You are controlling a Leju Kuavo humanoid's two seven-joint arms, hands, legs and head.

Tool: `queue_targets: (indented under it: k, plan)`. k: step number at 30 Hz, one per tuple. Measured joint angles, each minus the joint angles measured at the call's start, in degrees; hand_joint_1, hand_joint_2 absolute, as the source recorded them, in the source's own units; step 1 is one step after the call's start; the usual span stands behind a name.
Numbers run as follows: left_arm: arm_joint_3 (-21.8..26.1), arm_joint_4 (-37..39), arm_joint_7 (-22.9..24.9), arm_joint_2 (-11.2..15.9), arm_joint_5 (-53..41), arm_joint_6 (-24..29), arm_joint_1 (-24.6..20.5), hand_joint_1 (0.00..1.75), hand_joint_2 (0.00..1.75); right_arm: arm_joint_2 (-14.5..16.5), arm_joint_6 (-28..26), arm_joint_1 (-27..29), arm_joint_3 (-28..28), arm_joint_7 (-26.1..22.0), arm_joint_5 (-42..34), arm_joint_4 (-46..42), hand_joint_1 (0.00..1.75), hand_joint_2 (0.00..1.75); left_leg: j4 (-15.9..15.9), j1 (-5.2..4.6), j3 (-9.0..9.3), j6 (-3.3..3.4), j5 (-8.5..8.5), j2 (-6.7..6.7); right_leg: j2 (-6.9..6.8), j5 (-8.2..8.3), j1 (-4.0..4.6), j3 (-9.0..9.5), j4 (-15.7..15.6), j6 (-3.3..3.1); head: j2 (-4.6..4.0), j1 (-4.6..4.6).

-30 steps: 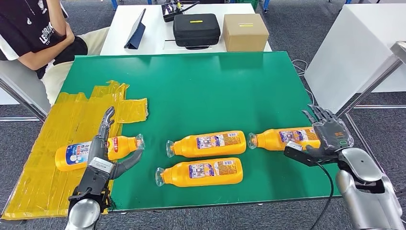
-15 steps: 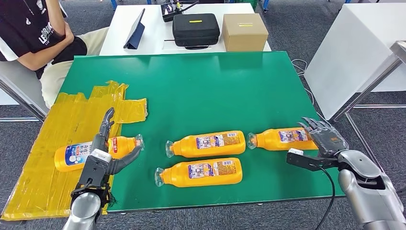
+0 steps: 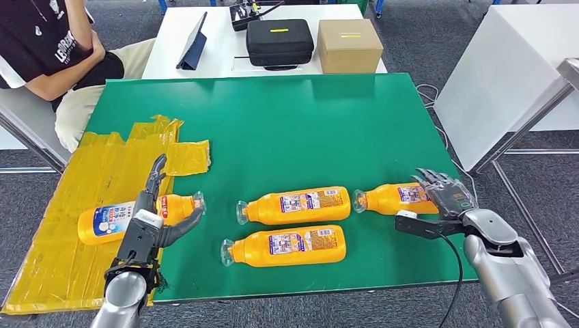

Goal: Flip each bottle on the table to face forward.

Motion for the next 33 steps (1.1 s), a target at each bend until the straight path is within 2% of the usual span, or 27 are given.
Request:
queue_targets:
  k: [5,10,19,20,23,24,33]
  plan:
    - [0.00,0.10,0.00,-0.01,-0.16,0.24,-0.16,0.00,1.75,0.79,-2.45,-2.28,1.38,1.65,2.69,4.15,0.00,1.75,0.00,0.01,0.01,0.00,0.00,0.00,0.00,0.00,0.01,0.00,0.00,0.00,0.00,0.01]
    - [-0.02,0.52,0.22,-0.21,-0.22,0.40,-0.80,0.00,1.75,1.39,-3.77,-6.82,3.09,5.60,6.66,11.80,0.00,1.75,0.00,0.01,0.08,0.00,0.01,0.12,0.03,0.01,0.01,0.05,0.01,0.00,0.00,0.02]
    - [-0.02,1.06,1.01,-0.33,-0.11,1.01,-1.38,0.00,1.75,2.39,-4.15,-13.23,4.20,9.14,8.50,21.79,0.00,1.75,0.00,0.01,0.34,0.00,0.01,0.26,0.14,0.02,0.00,0.26,-0.02,0.01,0.00,0.01]
    - [-0.02,1.11,1.09,-0.33,-0.04,1.04,-1.38,0.00,1.75,2.48,-3.95,-14.02,4.21,9.41,8.52,23.12,0.07,1.75,0.00,0.01,0.38,0.01,0.01,0.26,0.14,0.03,0.00,0.29,-0.02,0.01,0.00,0.01]
    - [0.00,1.35,1.18,-0.33,0.05,1.05,-1.48,0.00,1.75,2.67,-3.19,-16.12,4.17,9.12,7.89,26.81,1.38,1.75,0.00,0.01,0.49,0.02,0.02,0.26,0.15,0.05,0.00,0.37,-0.03,0.05,0.00,0.02]
    - [0.00,1.47,1.19,-0.33,0.05,1.04,-1.54,0.00,1.75,2.69,-2.80,-16.72,4.12,8.80,7.55,27.96,1.75,1.75,0.00,0.01,0.52,0.02,0.02,0.26,0.15,0.06,0.00,0.38,-0.04,0.07,0.00,0.02]
    - [0.01,2.79,1.22,-0.37,0.46,0.98,-2.39,0.00,1.75,2.76,-1.64,-18.99,2.47,6.11,5.05,34.19,1.75,1.75,0.00,0.00,0.79,0.08,0.02,0.18,0.13,0.08,-0.02,0.20,-0.12,0.10,0.00,0.04]
